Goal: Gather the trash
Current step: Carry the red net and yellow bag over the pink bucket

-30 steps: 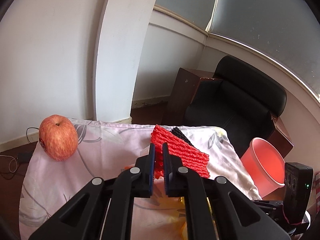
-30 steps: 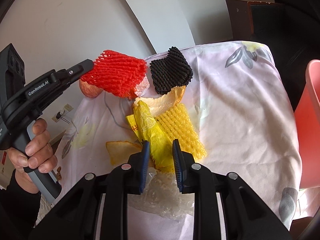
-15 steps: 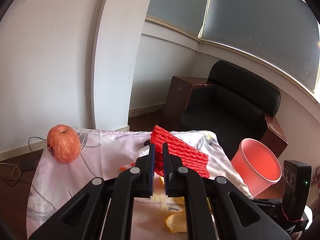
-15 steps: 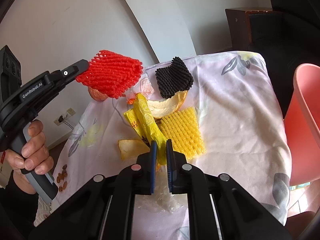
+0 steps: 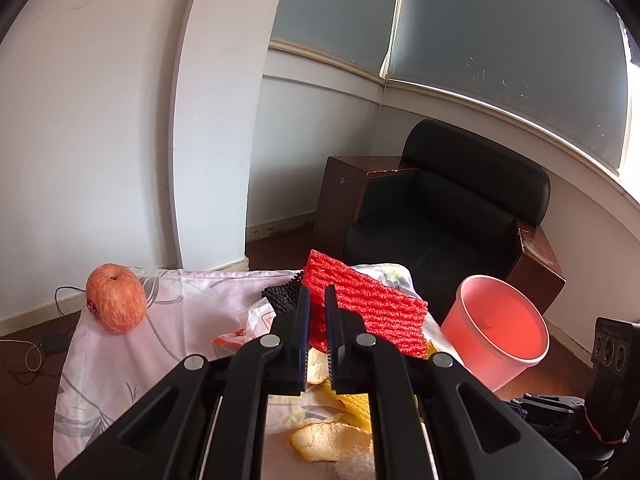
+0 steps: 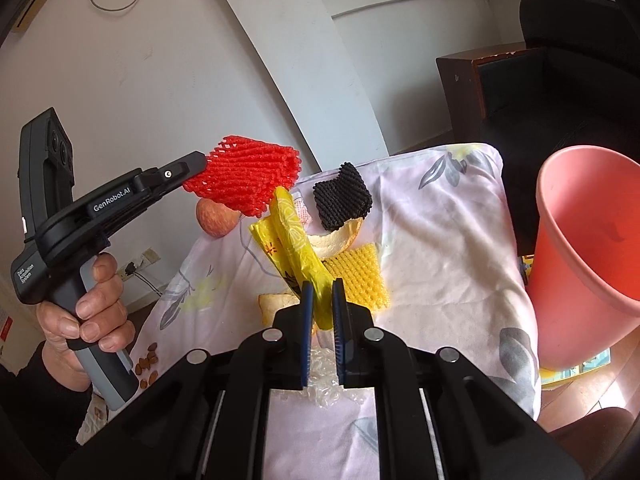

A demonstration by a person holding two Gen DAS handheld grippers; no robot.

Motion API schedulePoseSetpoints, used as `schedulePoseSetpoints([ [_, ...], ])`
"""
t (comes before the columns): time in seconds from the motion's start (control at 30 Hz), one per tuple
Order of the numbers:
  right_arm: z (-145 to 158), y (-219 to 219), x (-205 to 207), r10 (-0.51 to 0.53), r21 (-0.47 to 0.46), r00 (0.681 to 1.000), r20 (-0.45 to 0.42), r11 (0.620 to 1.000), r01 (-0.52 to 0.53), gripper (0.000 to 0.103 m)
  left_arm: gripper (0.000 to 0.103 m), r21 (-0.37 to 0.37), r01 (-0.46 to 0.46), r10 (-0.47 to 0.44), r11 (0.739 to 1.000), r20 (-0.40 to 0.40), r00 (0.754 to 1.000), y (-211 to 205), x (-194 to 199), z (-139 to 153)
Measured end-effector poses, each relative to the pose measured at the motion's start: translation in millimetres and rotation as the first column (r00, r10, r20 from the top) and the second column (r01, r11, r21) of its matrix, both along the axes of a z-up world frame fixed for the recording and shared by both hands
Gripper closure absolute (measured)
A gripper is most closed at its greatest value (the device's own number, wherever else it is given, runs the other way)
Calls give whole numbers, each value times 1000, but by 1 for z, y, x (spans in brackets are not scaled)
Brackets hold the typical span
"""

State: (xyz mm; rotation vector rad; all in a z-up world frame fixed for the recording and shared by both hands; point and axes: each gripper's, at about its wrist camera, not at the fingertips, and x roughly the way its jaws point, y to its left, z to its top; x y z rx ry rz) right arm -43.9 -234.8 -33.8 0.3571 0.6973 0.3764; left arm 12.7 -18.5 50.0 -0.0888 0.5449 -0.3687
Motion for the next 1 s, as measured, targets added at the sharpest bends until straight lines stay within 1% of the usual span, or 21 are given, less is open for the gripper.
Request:
schedulePoseSetpoints([
  [0.33,10,-33,-20,-62,50,997,51,997,59,93,97,32,34,-35,999,22,999,-32,-7,13],
  [0.6,12,-66,-32,-146,88,986,79,986,139,93,97,55,78,-80,995,36,996,-60,-12,21],
  [0.8,14,-93,-36,-224,108,970,93,971,214,93,97,63,122,-124,991,42,991,-82,-15,24],
  [1.0,17,-127,-40,-311,125,944,106,946,298,93,97,70,174,-178,982,50,983,-108,-17,27],
])
